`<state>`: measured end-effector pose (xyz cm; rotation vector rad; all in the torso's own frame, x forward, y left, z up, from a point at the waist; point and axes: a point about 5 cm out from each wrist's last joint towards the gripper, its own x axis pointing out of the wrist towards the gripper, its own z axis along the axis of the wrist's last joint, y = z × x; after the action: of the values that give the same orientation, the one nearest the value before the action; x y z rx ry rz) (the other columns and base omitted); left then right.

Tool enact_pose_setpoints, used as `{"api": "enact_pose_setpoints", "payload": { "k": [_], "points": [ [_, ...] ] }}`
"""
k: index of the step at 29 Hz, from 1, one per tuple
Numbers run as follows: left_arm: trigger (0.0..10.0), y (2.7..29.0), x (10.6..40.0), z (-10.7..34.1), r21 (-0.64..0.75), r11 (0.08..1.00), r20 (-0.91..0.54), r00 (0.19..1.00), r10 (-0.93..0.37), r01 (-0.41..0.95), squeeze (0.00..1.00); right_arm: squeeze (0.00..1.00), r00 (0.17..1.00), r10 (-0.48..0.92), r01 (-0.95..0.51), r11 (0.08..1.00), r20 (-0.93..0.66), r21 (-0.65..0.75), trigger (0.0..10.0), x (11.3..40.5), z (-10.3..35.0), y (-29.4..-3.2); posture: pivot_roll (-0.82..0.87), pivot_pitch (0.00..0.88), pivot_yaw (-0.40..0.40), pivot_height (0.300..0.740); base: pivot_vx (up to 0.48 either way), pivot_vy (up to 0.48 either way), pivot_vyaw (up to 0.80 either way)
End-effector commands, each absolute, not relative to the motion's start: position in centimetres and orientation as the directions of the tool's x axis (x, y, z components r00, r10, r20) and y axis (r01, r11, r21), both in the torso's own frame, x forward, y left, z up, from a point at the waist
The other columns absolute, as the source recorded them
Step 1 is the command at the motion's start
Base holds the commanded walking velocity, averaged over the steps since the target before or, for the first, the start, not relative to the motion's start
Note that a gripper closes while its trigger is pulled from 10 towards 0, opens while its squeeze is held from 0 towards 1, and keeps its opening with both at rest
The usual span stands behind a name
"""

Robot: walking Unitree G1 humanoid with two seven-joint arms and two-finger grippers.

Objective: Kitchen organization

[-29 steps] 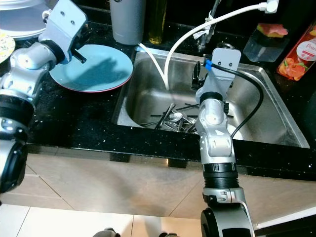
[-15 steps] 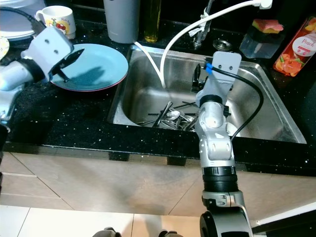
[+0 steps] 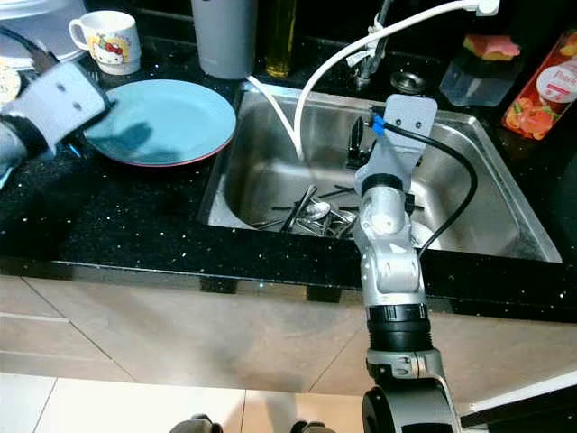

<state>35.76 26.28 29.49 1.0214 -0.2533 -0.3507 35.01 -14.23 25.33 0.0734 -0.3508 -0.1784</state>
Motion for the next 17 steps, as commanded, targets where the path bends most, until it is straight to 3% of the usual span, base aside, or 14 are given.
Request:
{"api": "enact_pose_setpoints", "payload": {
  "k": [1,5,7,9,12,14,16,17],
  "points": [
    [10.0,27.0,35.2,30.1,0.888,0.434,0.036,0.919,-0.393,0.151,0.00,0.00,0.927,-0.190,0.167,0.981,0.323,0.099,10.0,35.0,25.1,-14.5,0.29,0.137,-0.098,0.740,0.000,0.000,0.00],
    [10.0,26.3,35.5,30.9,0.863,0.493,0.106,0.916,-0.388,0.108,0.00,0.00,0.928,-0.184,0.160,0.982,0.325,0.101,10.0,35.1,25.2,-14.2,0.29,0.136,-0.101,0.740,0.000,0.000,0.00],
    [10.0,25.0,35.9,32.2,0.809,0.579,0.178,0.900,-0.397,0.096,0.00,0.00,0.927,-0.183,0.158,0.982,0.326,0.102,10.0,35.1,25.2,-14.2,0.29,0.136,-0.103,0.740,0.000,0.000,0.00],
    [10.0,21.5,36.1,35.0,0.662,0.739,0.336,0.833,-0.439,0.122,0.00,0.00,0.927,-0.183,0.158,0.982,0.327,0.100,10.0,35.1,25.2,-14.2,0.28,0.132,-0.104,0.740,0.000,0.000,0.00],
    [10.0,20.3,36.0,35.9,0.611,0.779,0.388,0.805,-0.450,0.141,0.00,0.00,0.927,-0.183,0.159,0.982,0.327,0.099,10.0,35.1,25.2,-14.2,0.28,0.132,-0.104,0.740,0.000,0.000,0.00],
    [10.0,16.1,35.4,36.8,0.408,0.857,0.457,0.743,-0.489,0.313,0.00,0.00,0.927,-0.184,0.160,0.982,0.328,0.097,10.0,35.0,25.2,-14.3,0.27,0.125,-0.100,0.740,0.000,0.000,0.00],
    [10.0,12.1,34.0,36.4,0.283,0.826,0.493,0.665,-0.561,0.487,0.00,0.00,0.926,-0.185,0.162,0.982,0.328,0.096,10.0,34.9,25.2,-14.3,0.27,0.121,-0.094,0.740,0.000,0.000,0.00],
    [10.0,12.1,34.0,36.4,0.283,0.826,0.493,0.665,-0.561,0.487,0.00,0.00,0.926,-0.185,0.162,0.982,0.328,0.096,10.0,34.9,25.2,-14.3,0.27,0.121,-0.094,0.740,0.000,0.000,0.00]
  ]
}}
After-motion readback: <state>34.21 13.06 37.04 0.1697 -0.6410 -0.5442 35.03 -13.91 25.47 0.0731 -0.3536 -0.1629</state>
